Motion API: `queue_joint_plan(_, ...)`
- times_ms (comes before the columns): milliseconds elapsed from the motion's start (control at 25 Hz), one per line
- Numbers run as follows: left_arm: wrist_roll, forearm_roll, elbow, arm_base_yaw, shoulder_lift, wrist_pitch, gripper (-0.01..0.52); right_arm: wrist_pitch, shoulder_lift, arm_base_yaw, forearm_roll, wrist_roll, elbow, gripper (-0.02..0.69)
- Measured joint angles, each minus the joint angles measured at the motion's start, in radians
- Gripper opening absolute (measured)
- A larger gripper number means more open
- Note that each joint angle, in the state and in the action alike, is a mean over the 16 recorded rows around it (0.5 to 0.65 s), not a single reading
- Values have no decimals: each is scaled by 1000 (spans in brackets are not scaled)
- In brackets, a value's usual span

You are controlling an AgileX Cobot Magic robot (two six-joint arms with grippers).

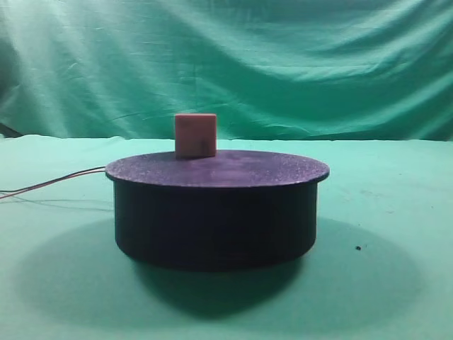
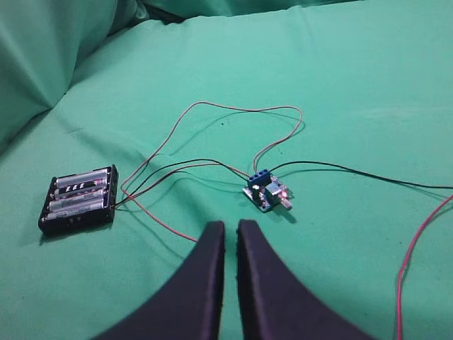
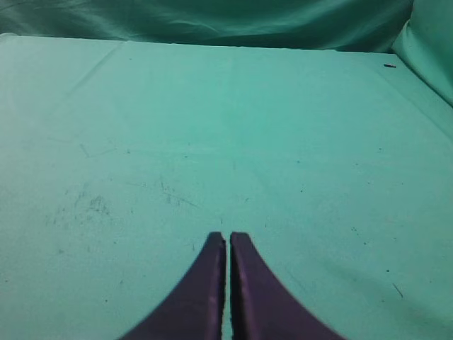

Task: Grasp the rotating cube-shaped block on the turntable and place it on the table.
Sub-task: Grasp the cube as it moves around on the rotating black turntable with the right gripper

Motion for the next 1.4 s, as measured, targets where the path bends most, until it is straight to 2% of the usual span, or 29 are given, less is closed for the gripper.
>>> queue_joint_plan(560,0,0,0,0,0,0,0,-27,0,0,9,2,0,0)
queue_joint_plan(880,0,0,0,0,0,0,0,-239,0,0,124,35,-2,0)
queue_joint_plan(1080,0,0,0,0,0,0,0,-351,28,0,205,4,-53,0)
queue_joint_plan(1200,0,0,0,0,0,0,0,-338,84,0,243,-29,-117,0)
queue_joint_plan(1400,0,0,0,0,0,0,0,-188,237,0,258,-94,-251,0)
